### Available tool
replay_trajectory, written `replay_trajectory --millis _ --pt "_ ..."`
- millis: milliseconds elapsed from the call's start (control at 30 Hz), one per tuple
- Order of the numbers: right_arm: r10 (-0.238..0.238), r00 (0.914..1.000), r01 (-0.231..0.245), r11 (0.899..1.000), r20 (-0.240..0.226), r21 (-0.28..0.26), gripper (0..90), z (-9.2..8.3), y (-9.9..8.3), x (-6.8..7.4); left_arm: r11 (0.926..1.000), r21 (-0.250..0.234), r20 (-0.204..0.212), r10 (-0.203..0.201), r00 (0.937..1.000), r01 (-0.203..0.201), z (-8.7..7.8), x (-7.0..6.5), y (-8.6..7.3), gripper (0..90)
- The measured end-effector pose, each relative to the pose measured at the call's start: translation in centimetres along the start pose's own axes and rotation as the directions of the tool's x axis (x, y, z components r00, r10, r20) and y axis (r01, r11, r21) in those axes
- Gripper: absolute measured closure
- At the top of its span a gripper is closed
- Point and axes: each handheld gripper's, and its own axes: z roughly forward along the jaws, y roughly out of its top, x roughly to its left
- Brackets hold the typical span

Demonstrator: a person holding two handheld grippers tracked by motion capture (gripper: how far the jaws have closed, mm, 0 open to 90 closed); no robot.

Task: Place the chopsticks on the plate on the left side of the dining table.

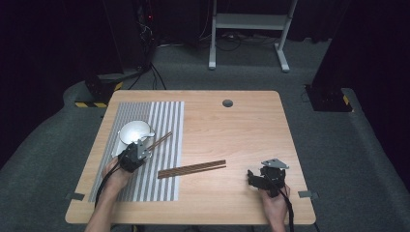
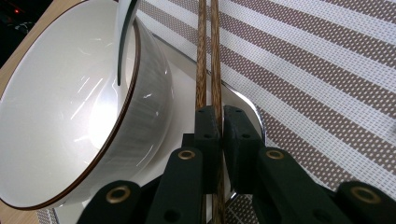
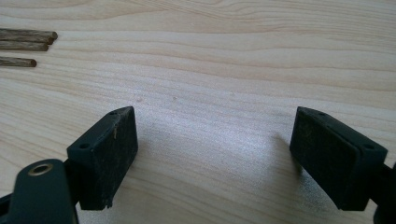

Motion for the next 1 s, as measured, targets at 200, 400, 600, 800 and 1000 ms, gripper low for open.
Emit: replay_trajectory --millis 200,400,600,800,1000 --pt "0.000 1.0000 0.000 1.000 0.000 0.000 14.7 0.0 0.0 0.0 1.0000 0.001 -0.002 0.002 1.0000 -0.002 0.1 -0.1 0.0 81.1" --pt "0.000 1.0000 0.000 1.000 0.000 0.000 14.7 0.0 0.0 0.0 1.0000 -0.005 -0.008 -0.001 1.0000 0.001 0.0 -0.2 0.0 78.1" --pt "0.000 1.0000 0.000 1.000 0.000 0.000 14.7 0.0 0.0 0.0 0.9999 -0.012 -0.014 -0.005 0.9999 0.005 -0.3 -0.2 0.0 75.0" --pt "0.000 1.0000 0.000 1.000 0.000 0.000 14.7 0.0 0.0 0.0 0.9994 -0.023 -0.015 -0.028 0.9995 0.027 -0.4 0.0 -0.2 72.1" --pt "0.000 1.0000 0.000 1.000 0.000 0.000 14.7 0.0 0.0 0.0 0.9930 -0.054 0.020 -0.104 0.9943 0.105 -0.9 0.4 -0.6 68.1"
